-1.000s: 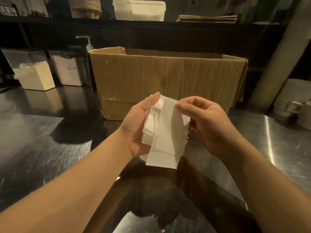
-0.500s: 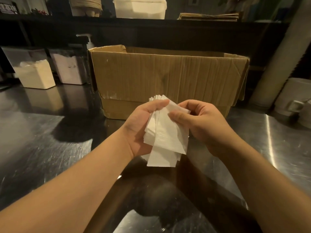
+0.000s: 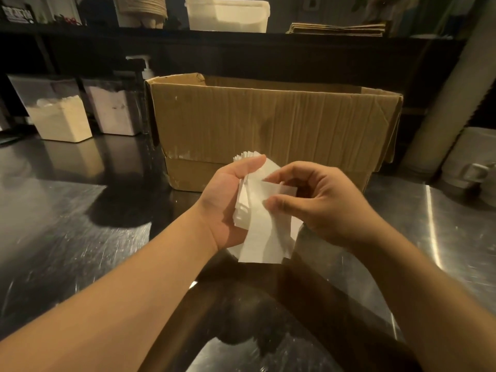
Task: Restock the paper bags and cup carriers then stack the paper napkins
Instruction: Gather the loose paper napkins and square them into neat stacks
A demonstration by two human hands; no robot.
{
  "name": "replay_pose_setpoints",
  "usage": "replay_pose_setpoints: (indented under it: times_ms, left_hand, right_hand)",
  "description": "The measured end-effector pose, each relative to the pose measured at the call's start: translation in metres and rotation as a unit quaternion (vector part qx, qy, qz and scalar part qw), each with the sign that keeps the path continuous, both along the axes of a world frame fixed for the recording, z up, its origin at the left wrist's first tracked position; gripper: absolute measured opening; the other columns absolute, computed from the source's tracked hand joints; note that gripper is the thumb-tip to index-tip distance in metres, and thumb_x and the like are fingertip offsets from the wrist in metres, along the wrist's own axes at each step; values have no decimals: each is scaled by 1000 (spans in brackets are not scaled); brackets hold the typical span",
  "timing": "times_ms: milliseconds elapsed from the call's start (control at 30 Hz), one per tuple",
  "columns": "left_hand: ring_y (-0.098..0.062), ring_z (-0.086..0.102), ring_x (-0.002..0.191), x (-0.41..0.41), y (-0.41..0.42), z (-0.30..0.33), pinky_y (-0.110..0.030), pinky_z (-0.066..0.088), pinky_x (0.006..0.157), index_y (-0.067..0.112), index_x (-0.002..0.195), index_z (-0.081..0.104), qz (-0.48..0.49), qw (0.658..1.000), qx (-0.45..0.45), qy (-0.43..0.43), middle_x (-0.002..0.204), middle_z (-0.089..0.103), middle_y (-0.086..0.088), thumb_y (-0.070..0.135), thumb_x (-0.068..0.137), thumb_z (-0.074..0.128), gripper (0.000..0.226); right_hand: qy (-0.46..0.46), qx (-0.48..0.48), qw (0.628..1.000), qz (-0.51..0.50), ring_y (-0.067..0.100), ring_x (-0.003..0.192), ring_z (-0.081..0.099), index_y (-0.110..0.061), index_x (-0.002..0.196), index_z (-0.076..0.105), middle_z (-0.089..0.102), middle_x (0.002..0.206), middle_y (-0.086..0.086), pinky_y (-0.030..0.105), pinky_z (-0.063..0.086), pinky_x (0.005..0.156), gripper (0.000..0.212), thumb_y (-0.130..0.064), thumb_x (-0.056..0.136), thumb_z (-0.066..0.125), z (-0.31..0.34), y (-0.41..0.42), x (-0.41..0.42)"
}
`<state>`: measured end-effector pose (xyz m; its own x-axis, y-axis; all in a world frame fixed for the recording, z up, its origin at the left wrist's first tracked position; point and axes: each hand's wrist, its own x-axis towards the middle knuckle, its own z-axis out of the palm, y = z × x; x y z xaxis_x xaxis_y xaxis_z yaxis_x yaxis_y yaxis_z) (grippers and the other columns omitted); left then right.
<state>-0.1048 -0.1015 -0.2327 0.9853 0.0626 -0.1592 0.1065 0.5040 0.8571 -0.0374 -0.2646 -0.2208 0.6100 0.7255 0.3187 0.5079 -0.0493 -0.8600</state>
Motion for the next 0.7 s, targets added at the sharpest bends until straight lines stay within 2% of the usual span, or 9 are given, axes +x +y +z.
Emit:
replay_pose_setpoints:
  times_ms: [100, 167, 300, 400, 500, 600, 700]
  left_hand:
    - [-25, 73, 77, 0, -2, 0, -41, 62, 69, 20, 116, 66, 18, 1000, 7, -1, 88, 73, -10, 50, 98, 51, 39]
    - [-26, 73, 78, 1, -1, -1, -42, 63, 70, 19, 117, 66, 18, 1000, 4, 0, 89, 72, -10, 49, 94, 54, 40]
    - [-25, 71, 78, 0, -1, 0, -42, 61, 75, 19, 113, 68, 12, 1000, 5, 2, 87, 71, -10, 47, 88, 58, 39]
    - [-24, 72, 75, 2, -2, -2, -41, 61, 73, 19, 106, 70, 21, 1000, 12, -1, 85, 71, -9, 47, 95, 53, 35]
    - [-24, 72, 70, 1, -4, -2, -39, 62, 70, 18, 99, 73, 14, 1000, 7, -3, 82, 72, -9, 45, 95, 53, 34]
    - [-23, 72, 72, 1, -4, -2, -38, 60, 71, 18, 105, 70, 3, 1000, 14, -3, 83, 72, -8, 44, 87, 57, 34]
    - [-24, 70, 79, 1, -2, -2, -40, 60, 74, 20, 112, 68, -14, 1000, 16, -4, 88, 72, -8, 45, 88, 57, 36]
  right_hand:
    - [-105, -25, 993, -37, 8, 103, 63, -40, 107, 69, 62, 109, -20, 18, 58, 85, 25, -33, 83, 74, -5, 4, -2]
    - [-140, -44, 989, -36, 7, 107, 59, -44, 107, 65, 57, 110, -22, 17, 57, 87, 26, -38, 82, 72, -4, 5, -3]
    - [-139, -61, 988, -22, 10, 113, 55, -46, 92, 63, 54, 111, -23, 31, 55, 96, 15, -37, 85, 74, -4, 6, -3]
    - [-148, -70, 986, -14, 8, 113, 54, -50, 101, 58, 55, 115, -24, 36, 55, 98, 24, -35, 88, 73, -3, 4, -3]
    - [-140, -88, 986, -5, 7, 110, 55, -49, 108, 55, 56, 116, -19, 35, 56, 97, 28, -34, 91, 71, -2, 2, -2]
    - [-160, -97, 982, -6, 8, 106, 52, -47, 95, 55, 53, 106, -20, 37, 56, 96, 20, -36, 90, 72, -2, 3, 0]
    - [-160, -82, 984, 0, 11, 110, 50, -41, 93, 60, 54, 107, -18, 39, 54, 96, 13, -37, 90, 72, -3, 2, 1]
